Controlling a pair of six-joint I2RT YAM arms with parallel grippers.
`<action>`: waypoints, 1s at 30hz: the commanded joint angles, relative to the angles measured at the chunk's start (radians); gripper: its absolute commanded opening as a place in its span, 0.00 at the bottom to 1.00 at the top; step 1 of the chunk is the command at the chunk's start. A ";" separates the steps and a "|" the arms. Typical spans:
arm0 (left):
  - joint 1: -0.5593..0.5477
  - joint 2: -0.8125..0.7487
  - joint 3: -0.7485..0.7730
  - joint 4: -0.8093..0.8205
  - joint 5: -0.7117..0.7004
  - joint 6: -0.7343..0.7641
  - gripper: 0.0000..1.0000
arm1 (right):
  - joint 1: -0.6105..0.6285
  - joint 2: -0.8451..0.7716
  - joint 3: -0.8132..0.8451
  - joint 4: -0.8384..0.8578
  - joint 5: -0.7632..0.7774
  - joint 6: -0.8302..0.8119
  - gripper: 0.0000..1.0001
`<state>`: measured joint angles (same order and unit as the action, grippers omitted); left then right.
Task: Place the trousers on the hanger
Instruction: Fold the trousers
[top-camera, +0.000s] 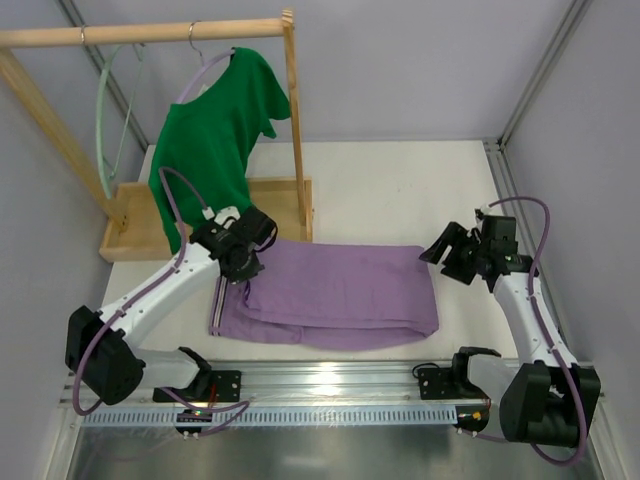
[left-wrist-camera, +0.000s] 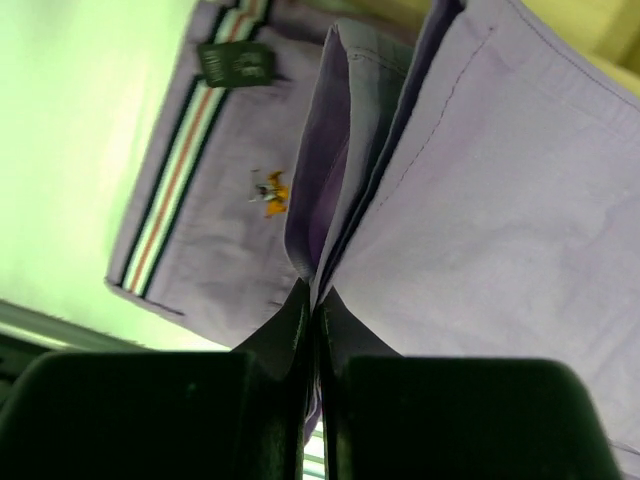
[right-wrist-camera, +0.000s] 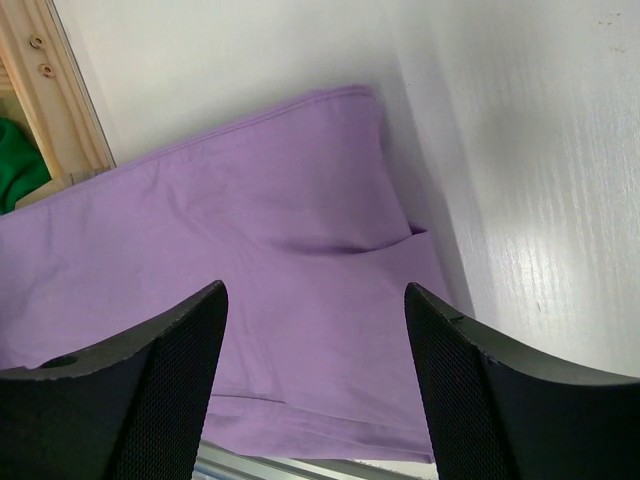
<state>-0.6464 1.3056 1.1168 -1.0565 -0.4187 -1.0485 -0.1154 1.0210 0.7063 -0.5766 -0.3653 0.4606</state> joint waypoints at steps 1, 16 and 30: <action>0.043 -0.038 -0.043 -0.054 -0.043 0.024 0.01 | 0.000 0.019 -0.005 0.063 -0.026 0.015 0.75; 0.145 -0.011 -0.160 -0.080 -0.089 0.033 0.01 | 0.000 0.062 -0.050 0.106 -0.041 0.012 0.74; 0.240 -0.020 -0.169 0.019 -0.060 0.151 0.65 | 0.017 0.116 -0.082 0.133 -0.073 -0.033 0.75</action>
<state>-0.4408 1.2930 0.9657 -1.1149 -0.5129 -0.9581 -0.1020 1.1297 0.6338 -0.4850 -0.4149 0.4534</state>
